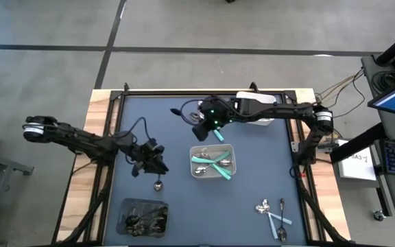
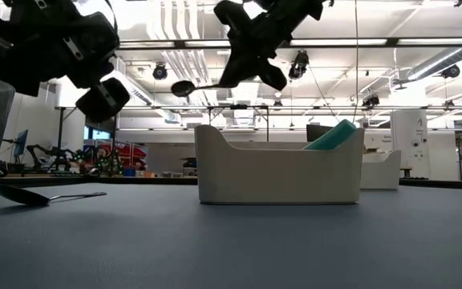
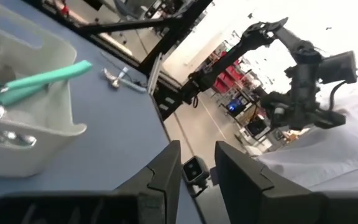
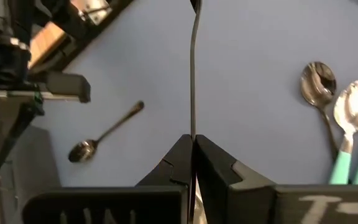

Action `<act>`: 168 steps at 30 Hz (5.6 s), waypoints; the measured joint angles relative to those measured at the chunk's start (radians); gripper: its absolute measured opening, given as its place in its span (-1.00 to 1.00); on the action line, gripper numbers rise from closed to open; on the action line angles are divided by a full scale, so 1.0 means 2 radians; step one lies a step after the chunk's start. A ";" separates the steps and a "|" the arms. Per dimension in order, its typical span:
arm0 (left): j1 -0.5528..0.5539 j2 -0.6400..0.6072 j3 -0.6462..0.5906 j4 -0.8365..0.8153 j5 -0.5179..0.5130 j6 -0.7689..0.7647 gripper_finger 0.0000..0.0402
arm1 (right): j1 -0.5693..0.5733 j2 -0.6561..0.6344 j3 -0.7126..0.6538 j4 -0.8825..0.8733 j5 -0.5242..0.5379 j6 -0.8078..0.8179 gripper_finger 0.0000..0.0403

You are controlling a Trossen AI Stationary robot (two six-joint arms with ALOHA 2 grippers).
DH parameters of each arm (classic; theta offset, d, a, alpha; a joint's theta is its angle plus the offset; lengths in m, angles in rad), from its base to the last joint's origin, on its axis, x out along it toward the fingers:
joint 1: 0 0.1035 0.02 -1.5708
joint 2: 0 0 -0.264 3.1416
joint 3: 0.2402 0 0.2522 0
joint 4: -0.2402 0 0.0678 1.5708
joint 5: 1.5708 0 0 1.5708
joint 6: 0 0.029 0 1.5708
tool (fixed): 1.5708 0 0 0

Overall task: Sort silverware by color (type)
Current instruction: Put the black spoon into the black bin

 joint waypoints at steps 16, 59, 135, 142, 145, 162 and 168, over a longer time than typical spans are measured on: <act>0.032 0.010 0.001 0.018 -0.042 -0.022 -0.59 | -0.001 0.000 0.000 0.018 -0.001 -0.035 -0.96; 0.269 0.006 0.308 -0.366 -0.169 0.246 -0.50 | -0.054 -0.003 0.044 0.142 0.022 -0.123 -0.96; 0.275 0.009 0.345 -0.366 -0.165 0.164 -1.00 | -0.067 -0.009 0.044 0.118 -0.067 -0.165 -0.48; 0.257 -0.005 0.345 -0.472 -0.027 0.141 -1.00 | -0.069 -0.029 0.044 0.030 -0.067 -0.139 -0.25; 0.243 -0.017 0.345 -0.554 0.075 0.161 -1.00 | -0.069 -0.031 0.044 -0.001 -0.067 -0.137 -0.25; -0.095 -0.080 0.328 -0.856 -0.017 0.055 -1.00 | -0.035 -0.027 0.035 -0.054 -0.066 -0.082 -0.49; -0.172 -0.062 0.318 -0.840 -0.054 -0.020 -1.00 | -0.019 -0.027 0.035 -0.062 -0.066 -0.083 -0.55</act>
